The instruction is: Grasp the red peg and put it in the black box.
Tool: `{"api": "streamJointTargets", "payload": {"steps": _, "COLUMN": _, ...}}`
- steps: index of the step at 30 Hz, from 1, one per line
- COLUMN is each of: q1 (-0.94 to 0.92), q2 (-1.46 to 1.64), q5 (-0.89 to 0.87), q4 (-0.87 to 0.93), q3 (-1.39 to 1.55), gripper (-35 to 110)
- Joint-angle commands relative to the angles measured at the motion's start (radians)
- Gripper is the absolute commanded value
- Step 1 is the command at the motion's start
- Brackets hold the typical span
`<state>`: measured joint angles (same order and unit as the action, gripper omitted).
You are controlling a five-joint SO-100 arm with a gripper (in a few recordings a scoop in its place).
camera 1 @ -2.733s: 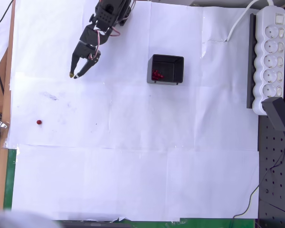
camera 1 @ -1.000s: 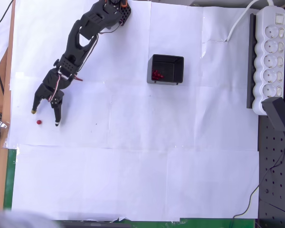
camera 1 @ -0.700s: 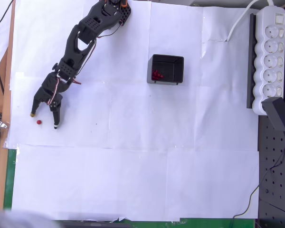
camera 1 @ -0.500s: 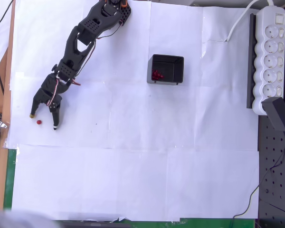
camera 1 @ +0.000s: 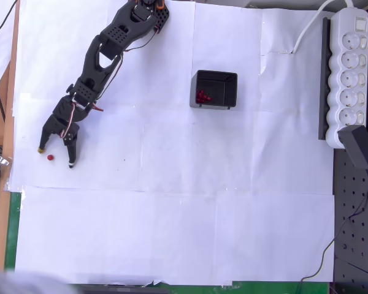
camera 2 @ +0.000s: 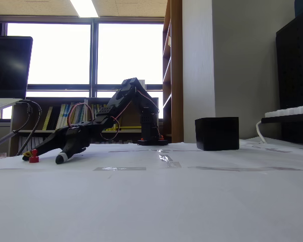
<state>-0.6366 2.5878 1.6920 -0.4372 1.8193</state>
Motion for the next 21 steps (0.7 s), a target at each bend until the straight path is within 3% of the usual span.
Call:
{"api": "streamJointTargets", "payload": {"steps": 1, "q1": 0.008, "q2": -0.018, "q5": 0.02, "q4": -0.003, "q3": 0.08, "gripper": 40}}
{"api": "streamJointTargets", "payload": {"steps": 21, "q1": -0.006, "q2": -0.011, "q5": 0.058, "q4": 0.005, "q3": 0.08, "gripper": 39}}
